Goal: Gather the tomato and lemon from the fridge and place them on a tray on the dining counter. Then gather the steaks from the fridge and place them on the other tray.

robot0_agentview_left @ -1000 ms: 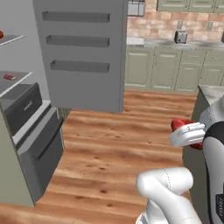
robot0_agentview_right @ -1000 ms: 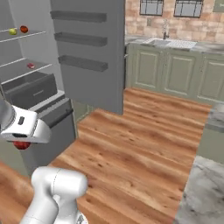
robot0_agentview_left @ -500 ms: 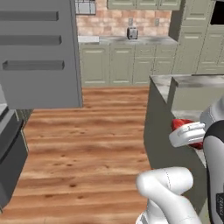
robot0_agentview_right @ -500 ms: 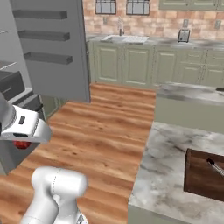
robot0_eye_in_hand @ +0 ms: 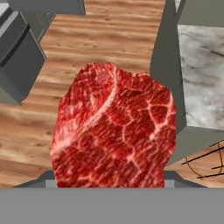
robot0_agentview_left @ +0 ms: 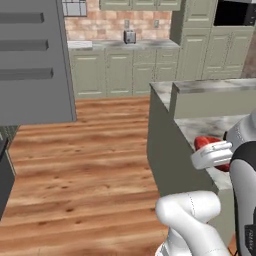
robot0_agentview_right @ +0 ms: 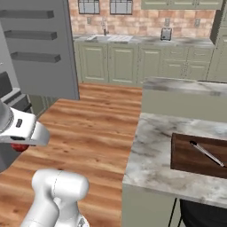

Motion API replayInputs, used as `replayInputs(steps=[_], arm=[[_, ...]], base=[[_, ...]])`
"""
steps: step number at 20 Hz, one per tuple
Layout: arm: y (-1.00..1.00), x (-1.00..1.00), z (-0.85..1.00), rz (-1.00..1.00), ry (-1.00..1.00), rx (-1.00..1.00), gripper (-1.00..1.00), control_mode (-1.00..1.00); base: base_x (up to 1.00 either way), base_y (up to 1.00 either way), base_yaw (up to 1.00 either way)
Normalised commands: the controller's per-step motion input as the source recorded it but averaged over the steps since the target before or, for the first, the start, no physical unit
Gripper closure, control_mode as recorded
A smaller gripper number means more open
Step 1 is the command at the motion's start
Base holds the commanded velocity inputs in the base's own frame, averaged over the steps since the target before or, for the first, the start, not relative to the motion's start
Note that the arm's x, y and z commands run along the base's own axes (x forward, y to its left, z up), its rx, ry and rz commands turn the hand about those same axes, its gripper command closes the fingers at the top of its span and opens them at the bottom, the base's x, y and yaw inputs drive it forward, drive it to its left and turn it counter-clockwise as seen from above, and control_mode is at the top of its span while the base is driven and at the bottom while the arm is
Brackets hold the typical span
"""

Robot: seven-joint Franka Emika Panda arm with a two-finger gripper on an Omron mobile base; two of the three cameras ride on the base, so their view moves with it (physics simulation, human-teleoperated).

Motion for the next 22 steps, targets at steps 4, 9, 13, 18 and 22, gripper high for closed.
replayInputs(steps=[4, 9, 13, 18, 22], arm=[[0.00, 0.00, 0.00, 0.00, 0.00, 0.00, 1.00, 1.00], [0.00, 0.00, 0.00, 0.00, 0.00, 0.00, 1.00, 1.00], [0.00, 0.00, 0.00, 0.00, 0.00, 0.00, 1.00, 1.00], [0.00, 0.00, 0.00, 0.00, 0.00, 0.00, 1.00, 1.00], [0.00, 0.00, 0.00, 0.00, 0.00, 0.00, 1.00, 1.00]], base=[[-0.19, -1.00, -0.18], [-0.72, -0.27, -0.11], [-0.81, 0.17, -0.09], [-0.82, -0.34, -0.11], [-0.26, -1.00, -0.12]])
